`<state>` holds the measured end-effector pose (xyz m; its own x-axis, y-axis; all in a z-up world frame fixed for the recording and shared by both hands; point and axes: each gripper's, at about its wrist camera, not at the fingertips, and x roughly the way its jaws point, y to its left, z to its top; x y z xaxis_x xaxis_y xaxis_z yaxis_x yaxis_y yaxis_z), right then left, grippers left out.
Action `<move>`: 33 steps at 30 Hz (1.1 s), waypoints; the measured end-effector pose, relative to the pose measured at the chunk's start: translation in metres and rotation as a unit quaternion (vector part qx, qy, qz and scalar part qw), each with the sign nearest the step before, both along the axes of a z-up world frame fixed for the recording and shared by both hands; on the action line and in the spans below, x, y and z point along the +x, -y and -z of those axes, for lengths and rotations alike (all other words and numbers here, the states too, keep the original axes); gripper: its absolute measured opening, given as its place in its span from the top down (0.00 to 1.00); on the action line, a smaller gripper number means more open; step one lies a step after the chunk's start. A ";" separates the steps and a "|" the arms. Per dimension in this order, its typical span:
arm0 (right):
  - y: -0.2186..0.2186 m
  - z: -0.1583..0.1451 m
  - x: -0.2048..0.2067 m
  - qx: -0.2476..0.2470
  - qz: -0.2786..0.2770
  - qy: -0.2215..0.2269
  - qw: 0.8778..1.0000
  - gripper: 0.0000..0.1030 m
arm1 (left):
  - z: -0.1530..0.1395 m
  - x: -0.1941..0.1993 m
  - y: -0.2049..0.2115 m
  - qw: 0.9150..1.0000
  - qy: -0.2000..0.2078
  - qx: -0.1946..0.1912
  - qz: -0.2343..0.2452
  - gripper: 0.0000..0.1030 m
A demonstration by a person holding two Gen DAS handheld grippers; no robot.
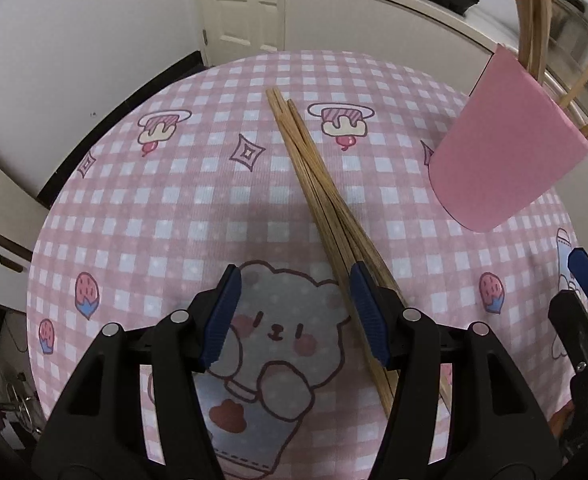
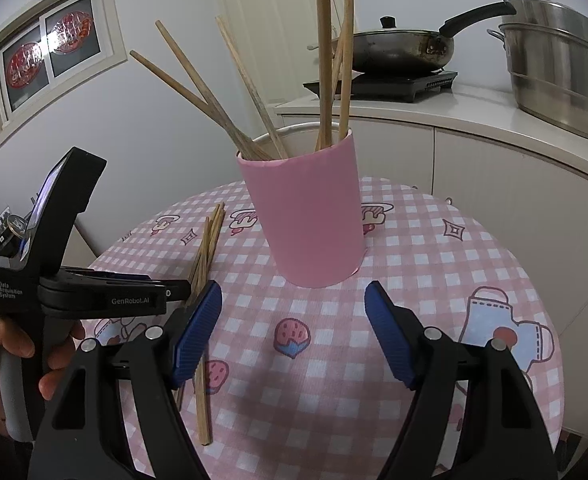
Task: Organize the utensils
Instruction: 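Move both open tools back over the loose chopsticks on the table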
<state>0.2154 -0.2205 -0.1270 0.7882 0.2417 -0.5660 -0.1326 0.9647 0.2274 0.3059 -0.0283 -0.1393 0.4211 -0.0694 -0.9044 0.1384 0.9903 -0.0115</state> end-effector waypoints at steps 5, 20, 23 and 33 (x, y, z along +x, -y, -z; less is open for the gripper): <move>0.001 0.000 0.001 0.004 0.000 0.000 1.000 0.31 | -0.001 -0.003 0.006 1.000 0.004 0.009 -0.003 0.45; 0.005 0.002 0.003 0.013 0.006 -0.010 1.000 0.31 | -0.002 -0.014 0.015 0.999 0.003 0.053 -0.007 0.44; 0.005 0.003 0.003 0.013 0.007 -0.009 1.000 0.31 | -0.002 -0.010 0.011 0.999 -0.010 0.040 -0.017 0.44; 0.007 0.002 0.002 0.015 0.012 -0.009 1.000 0.30 | -0.001 -0.001 0.012 0.999 -0.017 0.031 -0.019 0.44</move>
<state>0.2169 -0.2272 -0.1291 0.7832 0.2401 -0.5735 -0.1044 0.9601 0.2595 0.3046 -0.0400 -0.1385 0.3915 0.0037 -0.9202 0.1009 0.9938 0.0469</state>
